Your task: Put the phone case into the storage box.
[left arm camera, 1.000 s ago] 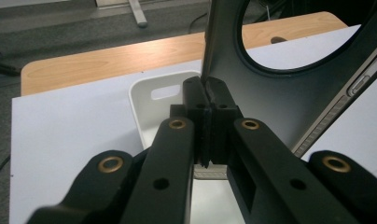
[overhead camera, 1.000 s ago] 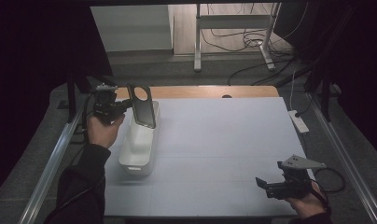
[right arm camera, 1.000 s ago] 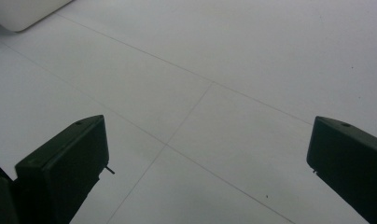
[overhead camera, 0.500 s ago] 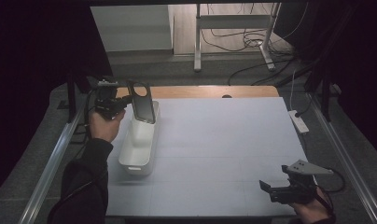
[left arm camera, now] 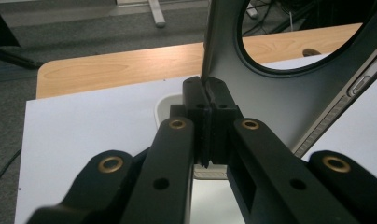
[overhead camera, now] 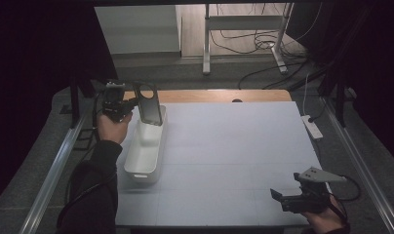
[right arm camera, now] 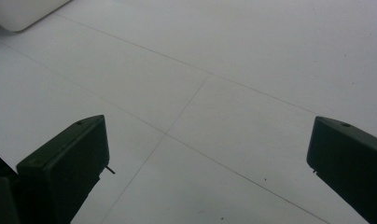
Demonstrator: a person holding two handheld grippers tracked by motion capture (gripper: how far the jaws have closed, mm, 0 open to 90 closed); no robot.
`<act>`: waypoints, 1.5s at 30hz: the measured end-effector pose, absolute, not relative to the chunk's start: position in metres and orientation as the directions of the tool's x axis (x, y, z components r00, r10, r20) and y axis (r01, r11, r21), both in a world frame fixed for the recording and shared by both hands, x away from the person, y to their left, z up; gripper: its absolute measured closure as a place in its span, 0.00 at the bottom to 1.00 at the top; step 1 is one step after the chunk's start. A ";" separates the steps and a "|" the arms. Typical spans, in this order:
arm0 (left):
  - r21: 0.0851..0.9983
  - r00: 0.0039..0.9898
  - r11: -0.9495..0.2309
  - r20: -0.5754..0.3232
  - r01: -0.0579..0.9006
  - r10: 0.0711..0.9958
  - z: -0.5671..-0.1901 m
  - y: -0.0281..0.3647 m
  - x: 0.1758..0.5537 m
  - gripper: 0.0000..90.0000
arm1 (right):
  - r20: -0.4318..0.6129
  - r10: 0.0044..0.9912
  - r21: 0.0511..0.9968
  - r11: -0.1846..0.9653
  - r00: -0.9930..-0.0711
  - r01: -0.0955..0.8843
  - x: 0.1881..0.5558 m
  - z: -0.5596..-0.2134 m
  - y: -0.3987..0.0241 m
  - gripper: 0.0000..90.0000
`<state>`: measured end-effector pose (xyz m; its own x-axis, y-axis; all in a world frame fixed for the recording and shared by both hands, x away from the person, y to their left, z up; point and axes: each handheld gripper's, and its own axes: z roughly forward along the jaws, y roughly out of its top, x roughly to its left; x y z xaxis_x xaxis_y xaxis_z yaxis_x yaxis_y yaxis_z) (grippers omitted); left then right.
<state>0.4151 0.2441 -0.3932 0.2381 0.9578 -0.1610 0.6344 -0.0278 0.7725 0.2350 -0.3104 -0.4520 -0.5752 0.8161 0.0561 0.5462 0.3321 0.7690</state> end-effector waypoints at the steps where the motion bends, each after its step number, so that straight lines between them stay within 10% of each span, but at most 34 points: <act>1: 0.772 0.237 -0.028 -0.160 0.635 0.958 -0.394 0.244 0.416 0.99 | 0.056 0.816 0.768 0.332 -0.575 0.547 0.235 -0.452 -0.310 0.00; 45: 0.745 0.145 0.028 -0.167 0.667 0.975 -0.448 0.241 0.452 0.99 | 0.058 0.809 0.755 0.348 -0.585 0.556 0.236 -0.453 -0.309 0.01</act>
<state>0.4521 0.2413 -0.4478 0.1452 0.9753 -0.1666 0.6668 0.0279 0.7447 0.2363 -0.3089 -0.4529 -0.5851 0.8089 0.0579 0.5558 0.3480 0.7550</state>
